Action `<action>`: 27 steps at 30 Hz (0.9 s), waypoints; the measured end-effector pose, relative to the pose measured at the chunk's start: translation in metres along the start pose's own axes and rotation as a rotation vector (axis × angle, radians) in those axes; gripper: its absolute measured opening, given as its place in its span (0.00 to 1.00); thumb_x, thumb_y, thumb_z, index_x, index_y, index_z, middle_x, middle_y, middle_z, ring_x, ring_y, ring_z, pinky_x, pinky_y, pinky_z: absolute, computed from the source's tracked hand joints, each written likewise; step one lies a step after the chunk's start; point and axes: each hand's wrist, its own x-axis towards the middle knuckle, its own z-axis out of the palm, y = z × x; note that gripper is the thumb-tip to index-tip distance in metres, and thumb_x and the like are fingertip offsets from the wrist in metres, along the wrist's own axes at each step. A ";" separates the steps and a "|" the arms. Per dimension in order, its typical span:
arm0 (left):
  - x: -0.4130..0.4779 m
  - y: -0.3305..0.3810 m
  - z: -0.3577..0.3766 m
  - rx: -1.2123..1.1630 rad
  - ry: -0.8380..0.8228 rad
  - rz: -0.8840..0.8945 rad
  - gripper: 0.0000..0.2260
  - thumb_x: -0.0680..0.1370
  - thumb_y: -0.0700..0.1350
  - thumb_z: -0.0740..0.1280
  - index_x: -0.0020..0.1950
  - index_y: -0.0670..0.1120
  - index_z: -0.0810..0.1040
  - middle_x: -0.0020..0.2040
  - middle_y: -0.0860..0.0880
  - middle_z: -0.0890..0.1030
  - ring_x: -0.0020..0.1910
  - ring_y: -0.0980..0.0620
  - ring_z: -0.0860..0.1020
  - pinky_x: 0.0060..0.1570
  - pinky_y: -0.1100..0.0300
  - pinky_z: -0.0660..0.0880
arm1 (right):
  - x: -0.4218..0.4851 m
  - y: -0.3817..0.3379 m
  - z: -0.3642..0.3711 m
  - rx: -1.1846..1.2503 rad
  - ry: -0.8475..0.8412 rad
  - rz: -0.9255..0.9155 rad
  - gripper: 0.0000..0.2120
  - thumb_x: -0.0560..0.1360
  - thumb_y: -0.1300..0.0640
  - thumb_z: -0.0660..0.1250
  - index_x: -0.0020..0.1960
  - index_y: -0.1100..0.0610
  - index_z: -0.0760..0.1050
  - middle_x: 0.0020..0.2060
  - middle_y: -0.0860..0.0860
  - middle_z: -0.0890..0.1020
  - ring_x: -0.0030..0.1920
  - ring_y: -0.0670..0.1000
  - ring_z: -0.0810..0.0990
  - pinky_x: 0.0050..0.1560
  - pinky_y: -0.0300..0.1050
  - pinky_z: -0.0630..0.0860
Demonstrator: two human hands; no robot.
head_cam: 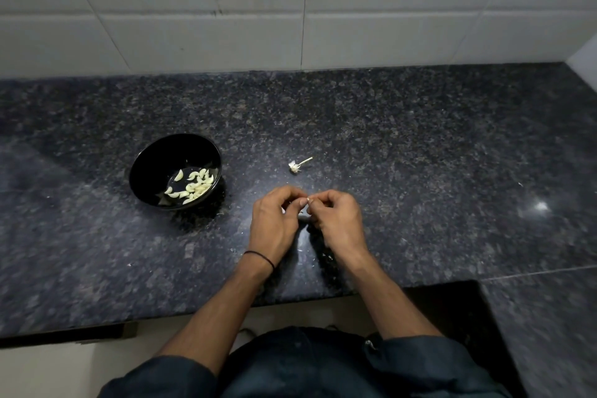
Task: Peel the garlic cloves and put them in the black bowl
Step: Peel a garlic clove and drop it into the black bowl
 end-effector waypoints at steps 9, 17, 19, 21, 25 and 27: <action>-0.007 0.010 0.002 0.076 0.076 0.027 0.05 0.78 0.39 0.69 0.45 0.45 0.84 0.40 0.52 0.84 0.40 0.54 0.80 0.42 0.64 0.74 | -0.003 -0.005 0.006 0.251 -0.024 0.137 0.08 0.76 0.65 0.69 0.38 0.62 0.80 0.30 0.55 0.81 0.28 0.49 0.75 0.28 0.43 0.71; -0.002 0.005 0.005 -0.209 0.022 -0.238 0.07 0.78 0.40 0.69 0.43 0.49 0.83 0.40 0.52 0.86 0.43 0.53 0.84 0.50 0.56 0.80 | -0.003 -0.002 0.002 0.300 -0.021 0.133 0.06 0.77 0.64 0.68 0.42 0.64 0.80 0.31 0.55 0.80 0.28 0.47 0.73 0.28 0.41 0.69; -0.002 0.006 0.005 -0.352 0.010 -0.327 0.07 0.79 0.38 0.68 0.43 0.45 0.83 0.39 0.48 0.85 0.40 0.41 0.85 0.46 0.46 0.83 | -0.002 0.000 0.001 0.255 -0.013 0.108 0.07 0.77 0.63 0.67 0.43 0.66 0.80 0.32 0.55 0.79 0.30 0.48 0.73 0.30 0.42 0.69; -0.003 0.007 0.006 -0.432 0.001 -0.378 0.06 0.80 0.37 0.67 0.45 0.40 0.82 0.37 0.45 0.84 0.38 0.34 0.84 0.42 0.40 0.82 | -0.001 0.002 0.000 0.168 -0.002 0.063 0.08 0.77 0.60 0.67 0.41 0.62 0.79 0.32 0.52 0.80 0.32 0.48 0.74 0.34 0.46 0.71; -0.004 0.004 0.008 -0.354 -0.016 -0.353 0.06 0.80 0.40 0.68 0.44 0.42 0.82 0.37 0.46 0.84 0.35 0.42 0.85 0.41 0.44 0.83 | 0.000 0.002 -0.001 -0.030 0.007 -0.027 0.12 0.80 0.56 0.65 0.38 0.57 0.77 0.34 0.52 0.82 0.35 0.47 0.76 0.38 0.45 0.73; -0.003 0.001 0.008 -0.296 -0.011 -0.339 0.07 0.80 0.42 0.69 0.43 0.44 0.82 0.36 0.47 0.85 0.35 0.46 0.85 0.41 0.46 0.83 | -0.001 0.003 -0.002 -0.080 0.014 -0.061 0.13 0.81 0.53 0.66 0.39 0.56 0.77 0.35 0.51 0.82 0.36 0.46 0.78 0.37 0.40 0.72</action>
